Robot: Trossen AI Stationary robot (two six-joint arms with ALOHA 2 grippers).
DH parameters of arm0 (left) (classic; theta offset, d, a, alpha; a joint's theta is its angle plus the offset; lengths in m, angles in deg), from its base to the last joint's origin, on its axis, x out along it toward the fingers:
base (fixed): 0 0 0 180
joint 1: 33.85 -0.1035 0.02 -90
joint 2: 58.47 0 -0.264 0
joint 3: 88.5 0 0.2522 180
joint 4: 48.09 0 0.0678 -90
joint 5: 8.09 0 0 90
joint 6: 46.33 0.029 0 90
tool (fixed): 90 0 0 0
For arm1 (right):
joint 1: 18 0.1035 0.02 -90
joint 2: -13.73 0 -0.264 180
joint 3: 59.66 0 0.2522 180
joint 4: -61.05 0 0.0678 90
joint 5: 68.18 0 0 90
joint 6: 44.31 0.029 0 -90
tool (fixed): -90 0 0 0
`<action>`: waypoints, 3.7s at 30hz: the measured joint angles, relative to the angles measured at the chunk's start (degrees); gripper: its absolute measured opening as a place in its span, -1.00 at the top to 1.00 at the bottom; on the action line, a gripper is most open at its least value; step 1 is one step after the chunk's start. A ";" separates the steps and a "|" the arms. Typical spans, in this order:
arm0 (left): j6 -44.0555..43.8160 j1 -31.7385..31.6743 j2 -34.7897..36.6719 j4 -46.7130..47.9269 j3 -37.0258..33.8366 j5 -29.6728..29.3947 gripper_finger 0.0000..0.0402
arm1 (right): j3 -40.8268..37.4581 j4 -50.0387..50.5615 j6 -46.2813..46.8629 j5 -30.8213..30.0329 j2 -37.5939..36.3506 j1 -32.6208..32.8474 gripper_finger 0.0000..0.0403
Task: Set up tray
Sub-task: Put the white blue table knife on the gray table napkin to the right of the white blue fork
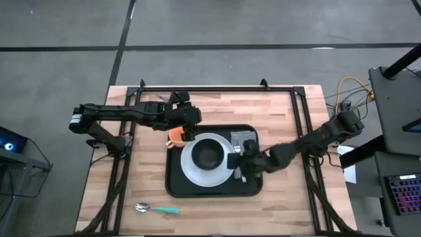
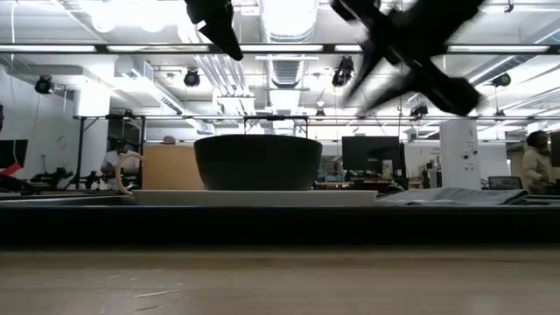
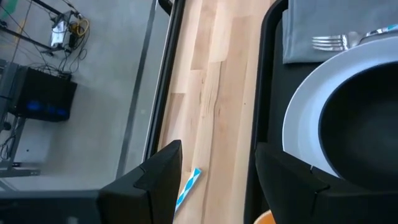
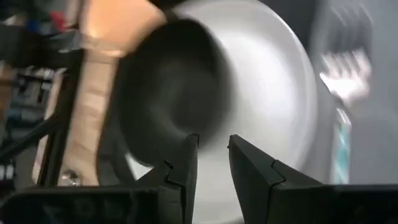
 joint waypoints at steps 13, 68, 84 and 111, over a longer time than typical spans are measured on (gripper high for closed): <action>-7.83 -0.46 6.74 5.18 -0.56 -0.24 0.08 | 18.73 5.99 -46.41 17.33 0.53 -20.92 0.61; -19.11 -1.46 19.98 4.03 -13.14 1.81 0.08 | 73.66 10.94 -81.94 38.61 56.42 -44.20 0.29; -15.88 -1.77 19.96 3.56 -13.73 3.38 0.08 | 76.90 19.66 -82.55 39.16 52.42 -42.91 0.29; 34.66 -41.78 2.63 -11.08 -24.46 16.28 0.08 | 76.08 52.09 -71.22 20.82 12.84 -18.63 0.45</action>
